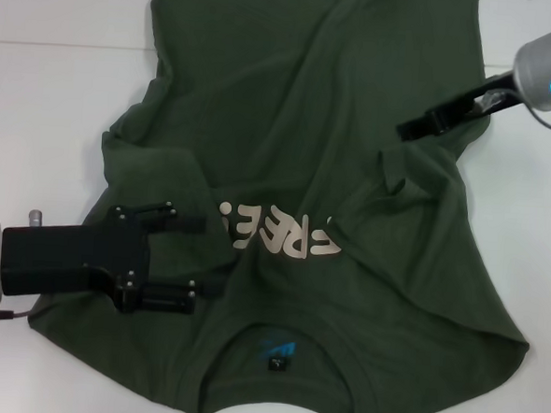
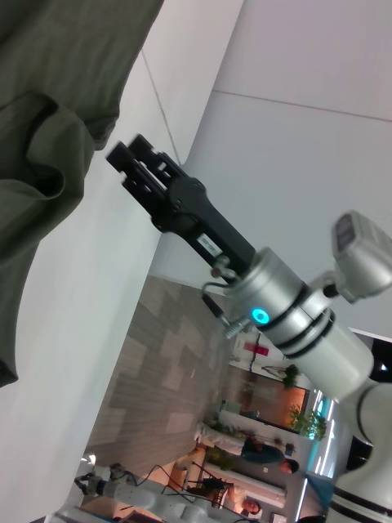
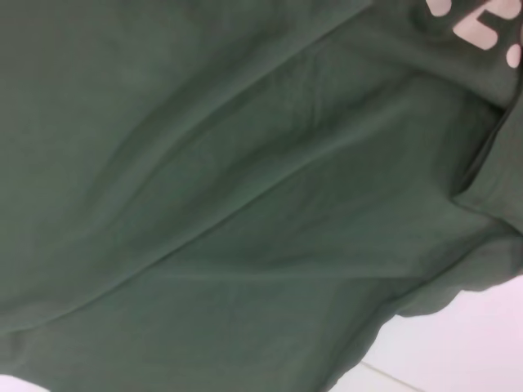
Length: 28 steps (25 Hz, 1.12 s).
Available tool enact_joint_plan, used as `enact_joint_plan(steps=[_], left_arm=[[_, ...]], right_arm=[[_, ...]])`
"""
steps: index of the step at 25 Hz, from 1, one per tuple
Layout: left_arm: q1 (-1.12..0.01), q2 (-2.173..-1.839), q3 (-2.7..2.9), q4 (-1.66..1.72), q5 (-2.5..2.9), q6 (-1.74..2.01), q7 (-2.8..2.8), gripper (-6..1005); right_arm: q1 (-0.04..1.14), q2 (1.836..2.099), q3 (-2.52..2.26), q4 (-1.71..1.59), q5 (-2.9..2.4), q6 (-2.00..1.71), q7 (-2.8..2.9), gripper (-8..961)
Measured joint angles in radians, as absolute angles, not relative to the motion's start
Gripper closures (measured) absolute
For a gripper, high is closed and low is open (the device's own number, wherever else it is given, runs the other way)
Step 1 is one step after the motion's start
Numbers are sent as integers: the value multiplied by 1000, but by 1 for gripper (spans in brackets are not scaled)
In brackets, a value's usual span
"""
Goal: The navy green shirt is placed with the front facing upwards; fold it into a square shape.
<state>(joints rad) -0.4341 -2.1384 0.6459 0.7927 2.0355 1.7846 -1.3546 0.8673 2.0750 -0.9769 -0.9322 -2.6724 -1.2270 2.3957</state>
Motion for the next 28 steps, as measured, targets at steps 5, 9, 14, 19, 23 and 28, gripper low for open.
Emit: enact_joint_plan(steps=[5, 9, 14, 19, 23, 28], left_arm=[[-434, -2139, 632, 790, 2036, 1758, -1368, 83], [-431, -2133, 593, 790, 2037, 1726, -1437, 83], [-414, -2120, 580, 839, 2045, 1725, -1555, 83], [-390, -2108, 571, 863, 2051, 1730, -1609, 83], [-389, -2101, 564, 892, 2118, 1732, -1668, 83], [-403, -2096, 567, 945, 2224, 1733, -1768, 82]], right_arm=[[763, 2086, -972, -1109, -2603, -1327, 2354, 393], [649, 2071, -960, -1194, -2411, -1411, 2287, 117], [543, 2052, -901, -1228, -2231, -1558, 2172, 76], [472, 2071, -814, -1228, -2135, -1681, 2030, 36], [450, 2074, -794, -1228, -2122, -1748, 2007, 41], [454, 2069, -793, -1253, -2193, -1785, 2061, 45]])
